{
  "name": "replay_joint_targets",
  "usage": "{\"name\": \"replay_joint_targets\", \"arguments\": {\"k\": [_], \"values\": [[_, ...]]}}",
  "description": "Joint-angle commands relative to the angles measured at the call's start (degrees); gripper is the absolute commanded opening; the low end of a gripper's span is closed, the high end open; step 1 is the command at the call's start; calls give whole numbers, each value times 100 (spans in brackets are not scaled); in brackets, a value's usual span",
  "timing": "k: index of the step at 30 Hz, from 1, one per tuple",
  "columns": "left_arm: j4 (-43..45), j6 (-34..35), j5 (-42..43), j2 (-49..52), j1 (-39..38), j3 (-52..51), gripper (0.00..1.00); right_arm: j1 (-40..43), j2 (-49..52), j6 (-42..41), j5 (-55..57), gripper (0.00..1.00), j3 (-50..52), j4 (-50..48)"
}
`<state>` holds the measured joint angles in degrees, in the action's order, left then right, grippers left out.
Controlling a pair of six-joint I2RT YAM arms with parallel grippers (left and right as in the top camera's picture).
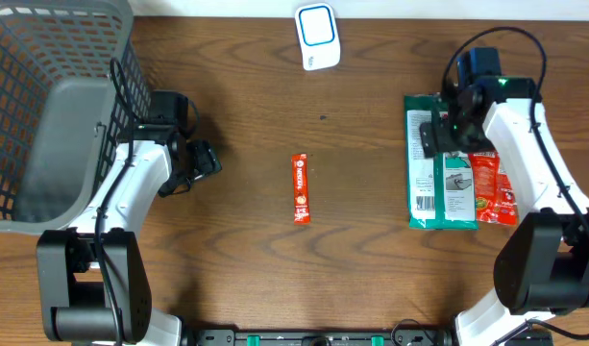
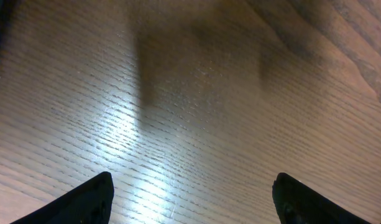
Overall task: Scan the item barcode
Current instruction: 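Carry the gloves pack to the table's right side and release it, then move the right gripper left over the red Nescafé stick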
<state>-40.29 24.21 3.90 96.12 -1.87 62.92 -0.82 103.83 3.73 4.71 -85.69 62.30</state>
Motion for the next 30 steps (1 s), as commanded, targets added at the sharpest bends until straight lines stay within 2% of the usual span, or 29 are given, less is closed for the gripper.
{"name": "replay_joint_targets", "arguments": {"k": [1,4,8,9,12,15,20,23,30], "values": [[-15,52,-94,11,46,-17,83,-92,0,-389,-2673,99,-155,11],[-15,52,-96,11,46,-17,83,-168,7,-391,-3475,99,-116,-22],[-15,52,-96,11,46,-17,83,-439,7,-402,-3670,99,11,-11],[-15,52,-96,11,46,-17,83,-522,7,-413,-3670,97,63,-13],[-15,52,-96,11,46,-17,83,-774,7,-435,-3668,79,214,-63],[-15,52,-96,11,46,-17,83,-1211,7,-1117,-3364,67,514,-485],[-15,52,-94,11,46,-17,83,-2048,7,-2275,-2441,55,933,-1200],[-15,52,-94,11,46,-17,82,-2693,17,-2889,-1554,54,1075,-1506],[-15,52,-96,11,46,-17,83,-4170,131,-3740,809,54,1093,-1735]]}}
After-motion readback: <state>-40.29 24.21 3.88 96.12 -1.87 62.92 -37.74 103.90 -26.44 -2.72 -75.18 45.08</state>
